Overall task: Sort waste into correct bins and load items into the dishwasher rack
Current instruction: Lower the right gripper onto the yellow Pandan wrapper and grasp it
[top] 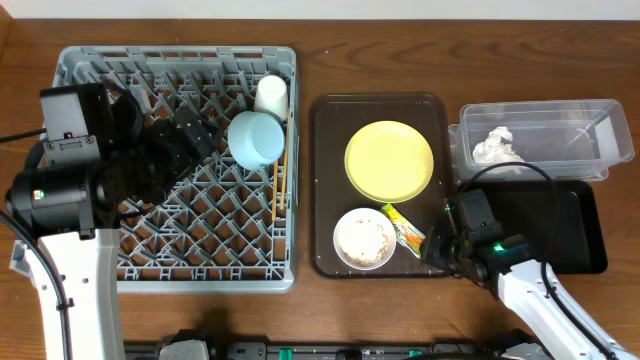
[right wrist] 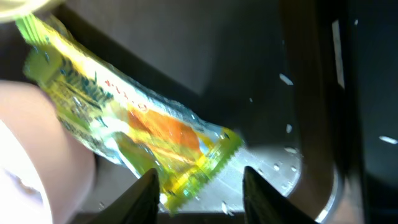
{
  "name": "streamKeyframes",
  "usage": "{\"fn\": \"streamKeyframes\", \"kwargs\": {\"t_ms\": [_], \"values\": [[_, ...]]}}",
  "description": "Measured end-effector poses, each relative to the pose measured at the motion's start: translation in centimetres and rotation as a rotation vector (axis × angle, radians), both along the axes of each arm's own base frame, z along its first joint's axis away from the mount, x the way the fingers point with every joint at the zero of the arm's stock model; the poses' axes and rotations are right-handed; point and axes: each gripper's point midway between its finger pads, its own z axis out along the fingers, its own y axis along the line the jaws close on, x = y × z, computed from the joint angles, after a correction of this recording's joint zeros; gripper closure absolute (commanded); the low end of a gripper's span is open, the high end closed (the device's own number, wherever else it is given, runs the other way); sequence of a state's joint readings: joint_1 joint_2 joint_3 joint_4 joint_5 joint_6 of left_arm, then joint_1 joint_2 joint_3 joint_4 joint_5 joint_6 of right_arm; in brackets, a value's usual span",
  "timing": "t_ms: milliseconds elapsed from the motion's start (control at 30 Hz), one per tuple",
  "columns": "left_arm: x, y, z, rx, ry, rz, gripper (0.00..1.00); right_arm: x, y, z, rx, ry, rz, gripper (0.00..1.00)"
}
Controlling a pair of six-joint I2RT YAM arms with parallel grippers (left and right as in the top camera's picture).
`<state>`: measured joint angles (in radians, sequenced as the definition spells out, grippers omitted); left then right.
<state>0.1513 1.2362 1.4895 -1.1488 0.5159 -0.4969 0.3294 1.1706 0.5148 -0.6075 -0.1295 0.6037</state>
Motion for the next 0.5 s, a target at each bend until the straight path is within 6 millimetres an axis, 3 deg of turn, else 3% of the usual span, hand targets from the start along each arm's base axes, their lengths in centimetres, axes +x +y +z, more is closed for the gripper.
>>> {"fn": "streamKeyframes", "kwargs": {"t_ms": [167,300,500], "values": [[0.0,0.0,0.0,0.000,0.000,0.000,0.05,0.0,0.0,1.6,-0.052,-0.007,0.168,0.51],[0.0,0.0,0.0,0.000,0.000,0.000,0.05,1.3,0.4,3.7,-0.085,-0.079,0.333,0.54],[0.0,0.0,0.0,0.000,0.000,0.000,0.05,1.6,0.6,4.0,-0.120,-0.124,0.480,0.59]]}}
